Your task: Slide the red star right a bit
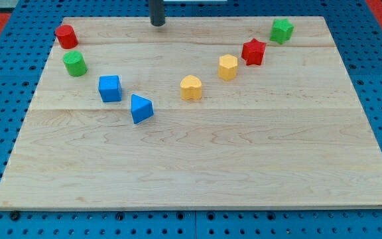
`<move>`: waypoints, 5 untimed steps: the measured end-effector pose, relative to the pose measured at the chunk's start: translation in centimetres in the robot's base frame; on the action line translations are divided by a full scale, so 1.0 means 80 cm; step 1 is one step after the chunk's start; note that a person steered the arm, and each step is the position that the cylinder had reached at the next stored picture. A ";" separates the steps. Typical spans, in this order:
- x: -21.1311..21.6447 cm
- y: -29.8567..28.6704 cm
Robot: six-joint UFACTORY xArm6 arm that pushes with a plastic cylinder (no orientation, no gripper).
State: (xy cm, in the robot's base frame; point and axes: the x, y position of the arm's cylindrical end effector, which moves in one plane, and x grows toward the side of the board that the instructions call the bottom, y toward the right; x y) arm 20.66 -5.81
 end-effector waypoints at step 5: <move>0.190 0.186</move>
